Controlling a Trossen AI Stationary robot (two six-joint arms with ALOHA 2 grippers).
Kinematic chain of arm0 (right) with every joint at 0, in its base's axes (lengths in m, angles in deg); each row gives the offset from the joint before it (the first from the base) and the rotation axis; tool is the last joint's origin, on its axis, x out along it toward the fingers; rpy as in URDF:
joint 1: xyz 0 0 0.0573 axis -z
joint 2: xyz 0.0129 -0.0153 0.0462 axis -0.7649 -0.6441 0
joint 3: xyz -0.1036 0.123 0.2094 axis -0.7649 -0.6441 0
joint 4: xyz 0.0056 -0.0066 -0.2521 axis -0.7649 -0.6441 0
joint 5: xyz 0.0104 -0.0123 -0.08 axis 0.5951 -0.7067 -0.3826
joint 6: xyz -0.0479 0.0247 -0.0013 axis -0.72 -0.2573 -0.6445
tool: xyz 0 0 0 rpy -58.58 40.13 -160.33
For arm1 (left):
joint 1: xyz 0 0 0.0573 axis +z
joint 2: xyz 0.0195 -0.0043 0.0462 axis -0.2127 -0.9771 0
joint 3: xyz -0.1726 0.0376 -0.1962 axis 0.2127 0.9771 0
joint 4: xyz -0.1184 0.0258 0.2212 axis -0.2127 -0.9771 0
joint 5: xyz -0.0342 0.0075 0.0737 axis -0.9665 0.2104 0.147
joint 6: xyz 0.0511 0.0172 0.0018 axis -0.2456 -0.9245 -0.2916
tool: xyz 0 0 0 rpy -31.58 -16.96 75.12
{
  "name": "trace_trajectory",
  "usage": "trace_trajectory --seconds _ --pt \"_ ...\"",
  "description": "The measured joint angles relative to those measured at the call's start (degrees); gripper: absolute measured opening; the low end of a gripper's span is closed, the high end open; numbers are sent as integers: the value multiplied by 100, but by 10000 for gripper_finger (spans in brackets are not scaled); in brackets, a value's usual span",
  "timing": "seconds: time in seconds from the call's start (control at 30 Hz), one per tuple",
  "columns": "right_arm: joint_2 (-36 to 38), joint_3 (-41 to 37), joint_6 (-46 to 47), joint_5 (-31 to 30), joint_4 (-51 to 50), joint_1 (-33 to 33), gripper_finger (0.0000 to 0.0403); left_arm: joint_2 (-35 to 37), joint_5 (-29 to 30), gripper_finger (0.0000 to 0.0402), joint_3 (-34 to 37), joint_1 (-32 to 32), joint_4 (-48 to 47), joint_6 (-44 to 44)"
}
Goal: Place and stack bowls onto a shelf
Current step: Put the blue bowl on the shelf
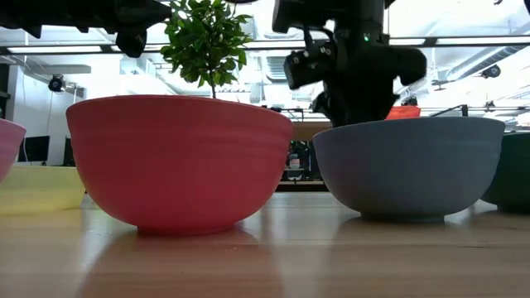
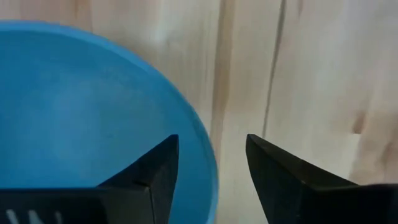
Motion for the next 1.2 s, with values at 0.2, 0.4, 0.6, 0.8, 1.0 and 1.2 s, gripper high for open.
trace_trajectory --seconds 0.2,0.4,0.6,0.8,1.0,1.2 --pt "-61 -85 -108 52 198 -1 121 4 0 0 0 2 0 0" --pt "0 -70 -107 126 125 1 19 9 0 0 0 0 11 0" --pt "9 270 -136 260 -299 41 9 6 0 0 0 2 104 0" --pt "9 1237 -158 365 -1341 339 9 2 -3 0 0 0 148 21" --pt "9 2534 -246 557 -2068 928 9 2 -4 0 0 0 147 20" --pt "9 3683 -604 914 -2474 1867 9 2 -7 0 0 1 147 20"
